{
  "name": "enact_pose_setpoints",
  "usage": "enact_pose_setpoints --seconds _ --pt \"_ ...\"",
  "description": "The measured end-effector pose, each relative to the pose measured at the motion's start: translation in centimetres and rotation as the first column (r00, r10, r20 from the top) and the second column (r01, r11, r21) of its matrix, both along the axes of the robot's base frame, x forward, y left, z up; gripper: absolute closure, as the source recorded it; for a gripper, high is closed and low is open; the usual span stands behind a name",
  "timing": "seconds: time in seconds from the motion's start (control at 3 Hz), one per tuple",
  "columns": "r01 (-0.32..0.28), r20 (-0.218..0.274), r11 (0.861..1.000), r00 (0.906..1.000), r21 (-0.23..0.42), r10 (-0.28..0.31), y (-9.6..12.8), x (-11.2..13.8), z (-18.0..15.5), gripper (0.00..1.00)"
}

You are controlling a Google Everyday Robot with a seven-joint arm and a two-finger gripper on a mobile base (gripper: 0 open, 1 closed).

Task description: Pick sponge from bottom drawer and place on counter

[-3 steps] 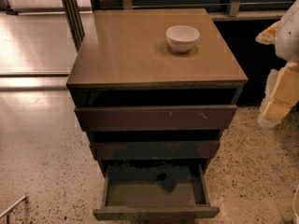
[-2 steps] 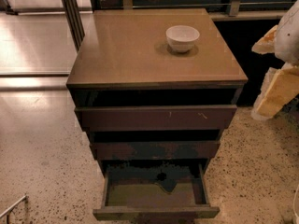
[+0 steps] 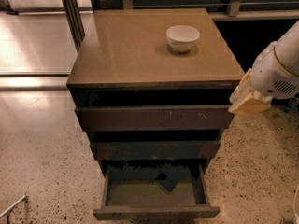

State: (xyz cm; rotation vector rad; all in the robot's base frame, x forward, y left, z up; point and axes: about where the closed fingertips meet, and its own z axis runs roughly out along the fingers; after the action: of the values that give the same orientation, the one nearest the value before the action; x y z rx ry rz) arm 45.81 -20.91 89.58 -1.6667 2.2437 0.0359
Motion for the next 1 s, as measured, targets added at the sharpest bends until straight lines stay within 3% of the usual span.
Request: enact_pose_setpoints --seconds 0.33,0.67,1.0 --pt "0.003 -0.057 1.000 0.9984 0.025 -0.001 0.21 0.38 -5.93 0.89" --pt "0.003 -0.061 1.000 0.9982 0.026 -0.001 0.24 0.37 -6.37 1.00" --pt "0.003 -0.060 1.000 0.9982 0.011 -0.002 0.53 0.06 -6.84 1.00"
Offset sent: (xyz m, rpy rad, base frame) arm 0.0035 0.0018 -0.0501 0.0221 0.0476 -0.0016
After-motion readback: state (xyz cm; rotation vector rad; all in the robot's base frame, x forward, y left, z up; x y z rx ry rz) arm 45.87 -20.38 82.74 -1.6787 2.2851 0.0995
